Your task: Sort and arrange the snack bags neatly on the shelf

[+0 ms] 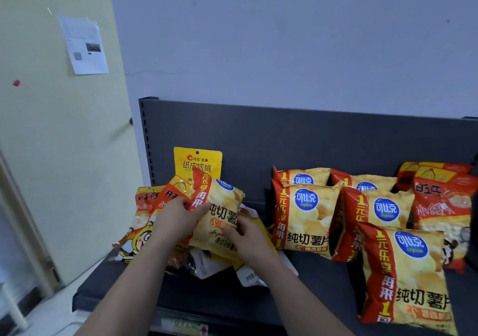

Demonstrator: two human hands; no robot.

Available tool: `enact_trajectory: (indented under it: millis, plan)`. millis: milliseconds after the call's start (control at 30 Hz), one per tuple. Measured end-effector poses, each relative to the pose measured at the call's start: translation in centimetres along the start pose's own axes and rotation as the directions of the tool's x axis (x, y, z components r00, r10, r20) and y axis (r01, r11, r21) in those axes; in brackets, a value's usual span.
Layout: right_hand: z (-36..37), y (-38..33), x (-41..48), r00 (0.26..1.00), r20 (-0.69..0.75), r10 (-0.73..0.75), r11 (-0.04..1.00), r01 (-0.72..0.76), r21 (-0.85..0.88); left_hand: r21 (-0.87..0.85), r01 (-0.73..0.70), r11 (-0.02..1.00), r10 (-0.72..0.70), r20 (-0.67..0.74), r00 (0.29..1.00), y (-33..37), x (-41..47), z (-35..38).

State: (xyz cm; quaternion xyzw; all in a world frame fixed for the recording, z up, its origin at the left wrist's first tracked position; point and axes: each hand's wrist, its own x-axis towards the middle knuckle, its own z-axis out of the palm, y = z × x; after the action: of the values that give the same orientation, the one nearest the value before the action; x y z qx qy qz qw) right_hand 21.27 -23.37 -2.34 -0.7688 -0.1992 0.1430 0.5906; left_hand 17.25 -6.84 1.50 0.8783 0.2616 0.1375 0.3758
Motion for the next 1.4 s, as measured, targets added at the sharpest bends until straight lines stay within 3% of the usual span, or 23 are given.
enact_trajectory:
  millis: [200, 367, 500, 633, 733, 800, 1133, 1300, 1400]
  plan:
    - [-3.8, -2.1, -4.4, 0.966, -0.16, -0.202, 0.979, 0.203, -0.014, -0.334, -0.182, 0.925, 0.129, -0.176, 0.976, 2.7, -6.3, 0.5]
    - [-9.3, -0.9, -9.2, 0.883, -0.381, -0.273, 0.957, 0.208, -0.203, -0.589, -0.183, 0.787, 0.251, 0.034, 0.968, 4.9, -9.6, 5.9]
    - [-12.3, 1.6, -12.2, 0.823, -0.496, -0.277, 0.909, 0.057, -0.413, -0.56, -0.155, 0.814, 0.341, 0.245, 0.908, 5.4, -10.1, 11.1]
    - [-13.4, 4.4, -13.1, 0.82, -0.535, -0.206, 0.893, -0.066, -0.445, -0.43, -0.186, 0.884, 0.36, 0.368, 0.857, 5.1, -10.1, 14.3]
    - [-13.1, 6.3, -12.5, 0.834, -0.541, -0.111, 0.905, -0.14, -0.401, -0.194, -0.296, 0.935, 0.348, 0.345, 0.872, 4.1, -9.7, 15.5]
    - [-12.8, 7.2, -12.0, 0.824, -0.56, -0.088, 0.917, -0.153, -0.369, -0.133, -0.303, 0.944, 0.331, 0.347, 0.878, 3.5, -9.5, 15.8]
    - [-11.6, 8.7, -11.5, 0.844, -0.531, -0.077, 0.955, -0.091, -0.283, -0.136, -0.313, 0.94, 0.338, 0.25, 0.907, 3.0, -10.3, 15.0]
    - [-12.2, 8.4, -12.3, 0.811, -0.546, -0.209, 0.935, 0.001, -0.356, -0.24, -0.326, 0.914, 0.372, 0.182, 0.91, 3.8, -11.2, 14.7]
    - [-13.2, 8.2, -12.9, 0.786, -0.551, -0.28, 0.91, 0.035, -0.413, -0.207, -0.342, 0.917, 0.364, 0.081, 0.928, 4.8, -11.8, 14.5]
